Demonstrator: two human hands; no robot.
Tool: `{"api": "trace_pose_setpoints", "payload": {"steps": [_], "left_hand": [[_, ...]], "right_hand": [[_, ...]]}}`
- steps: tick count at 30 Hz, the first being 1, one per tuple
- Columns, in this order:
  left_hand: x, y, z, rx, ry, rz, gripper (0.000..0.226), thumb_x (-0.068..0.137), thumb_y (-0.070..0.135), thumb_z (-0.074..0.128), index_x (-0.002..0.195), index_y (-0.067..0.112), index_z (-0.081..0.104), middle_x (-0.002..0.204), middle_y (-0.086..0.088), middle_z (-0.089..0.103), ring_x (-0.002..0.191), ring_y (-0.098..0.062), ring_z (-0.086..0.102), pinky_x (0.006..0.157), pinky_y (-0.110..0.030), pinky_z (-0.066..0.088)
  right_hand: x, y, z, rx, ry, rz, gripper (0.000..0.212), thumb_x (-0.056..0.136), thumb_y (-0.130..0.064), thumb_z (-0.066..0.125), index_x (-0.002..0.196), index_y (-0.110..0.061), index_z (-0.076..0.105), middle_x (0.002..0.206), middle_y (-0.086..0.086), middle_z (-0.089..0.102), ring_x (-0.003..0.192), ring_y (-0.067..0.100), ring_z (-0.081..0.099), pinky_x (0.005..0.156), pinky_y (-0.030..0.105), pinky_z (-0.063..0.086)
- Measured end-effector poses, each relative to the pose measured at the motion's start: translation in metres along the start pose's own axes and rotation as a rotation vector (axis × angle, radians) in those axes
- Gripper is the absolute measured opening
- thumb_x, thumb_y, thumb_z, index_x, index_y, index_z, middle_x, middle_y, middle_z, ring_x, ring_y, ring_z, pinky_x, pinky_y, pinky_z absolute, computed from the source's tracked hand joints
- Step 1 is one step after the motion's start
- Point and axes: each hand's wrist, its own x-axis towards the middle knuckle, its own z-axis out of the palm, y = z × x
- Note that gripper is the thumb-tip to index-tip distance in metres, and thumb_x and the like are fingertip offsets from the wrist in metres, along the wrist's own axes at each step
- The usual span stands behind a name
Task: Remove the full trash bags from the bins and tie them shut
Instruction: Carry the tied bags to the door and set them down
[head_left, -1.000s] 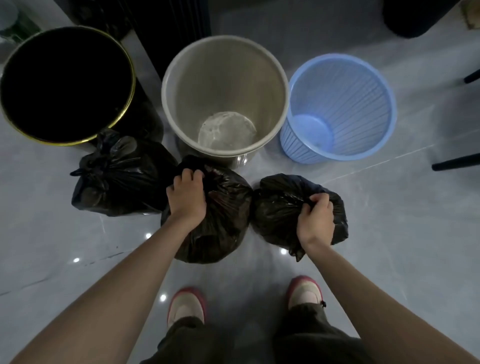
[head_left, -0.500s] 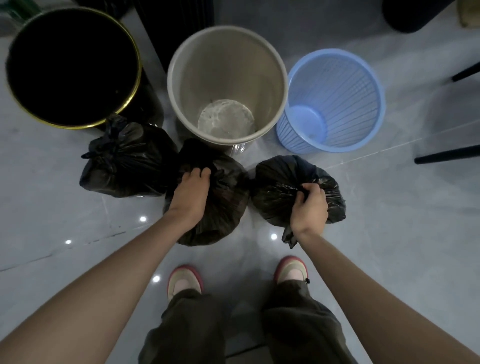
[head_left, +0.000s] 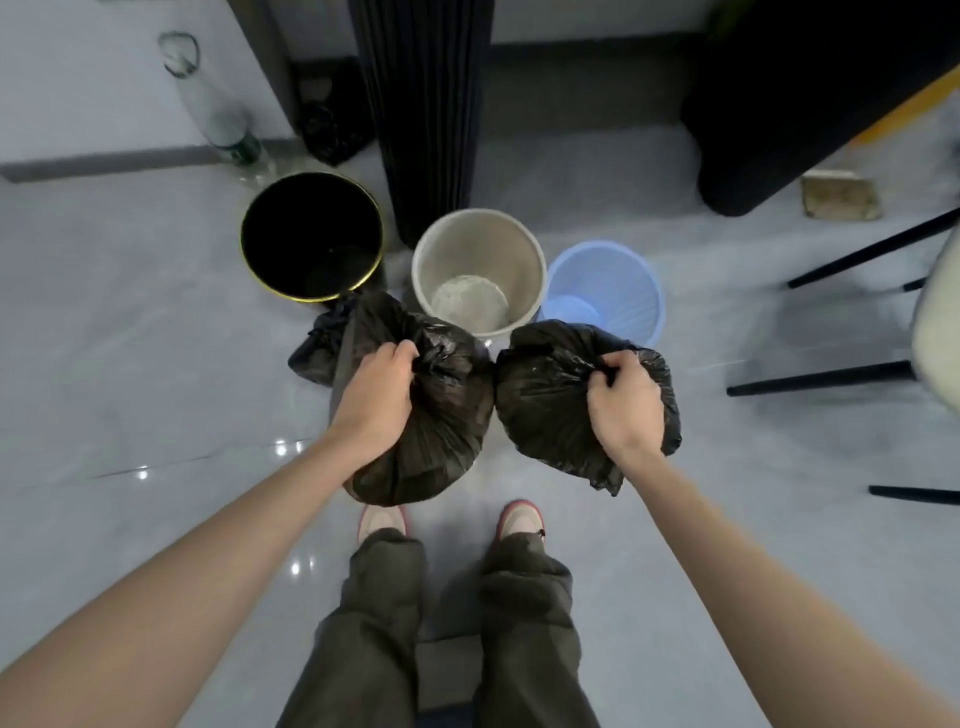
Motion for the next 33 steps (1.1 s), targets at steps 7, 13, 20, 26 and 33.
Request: {"api": "trace_pose_setpoints", "payload": {"steps": [7,13,20,26,33], "left_hand": [[-0.063,0.032,-0.107,-0.023,0.140,-0.126,0.023,0.094,0.006,0.045,0.116,0.004,0.052,0.113,-0.017,0.056,0.103,-0.036,0.053,0.085,-0.042,0.043],[-0.110,0.045,-0.177,-0.034,0.200,-0.221,0.022,0.094,0.005,0.045,0.116,0.004,0.053,0.116,-0.017,0.056,0.107,-0.035,0.053,0.087,-0.041,0.042],[-0.177,0.011,-0.232,-0.063,0.281,-0.357,0.021,0.093,0.004,0.047,0.114,0.004,0.052,0.114,-0.017,0.057,0.107,-0.034,0.052,0.086,-0.038,0.040],[-0.239,-0.063,-0.269,-0.098,0.318,-0.505,0.021,0.093,0.007,0.049,0.113,0.006,0.051,0.113,-0.016,0.058,0.107,-0.034,0.053,0.086,-0.039,0.041],[-0.295,-0.174,-0.322,-0.101,0.315,-0.576,0.021,0.095,0.011,0.048,0.115,0.007,0.051,0.116,-0.014,0.058,0.107,-0.031,0.055,0.088,-0.037,0.042]], "right_hand": [[-0.052,-0.067,-0.085,-0.042,-0.107,-0.163,0.031,0.092,-0.020,0.045,0.122,-0.015,0.053,0.118,0.006,0.062,0.109,0.027,0.057,0.087,0.035,0.044],[-0.083,-0.121,-0.124,-0.051,-0.227,-0.317,0.029,0.089,-0.020,0.051,0.116,-0.018,0.059,0.102,0.000,0.068,0.088,0.018,0.063,0.081,0.033,0.051],[-0.133,-0.183,-0.106,-0.113,-0.364,-0.468,0.025,0.087,-0.021,0.056,0.111,-0.021,0.060,0.083,-0.007,0.062,0.077,0.012,0.059,0.070,0.028,0.044],[-0.192,-0.245,-0.045,-0.158,-0.474,-0.532,0.023,0.085,-0.022,0.059,0.108,-0.020,0.062,0.099,0.005,0.069,0.096,0.023,0.063,0.083,0.033,0.046],[-0.266,-0.335,0.046,-0.158,-0.520,-0.571,0.027,0.086,-0.021,0.060,0.112,-0.015,0.063,0.099,0.008,0.069,0.098,0.024,0.063,0.084,0.031,0.045]]}}
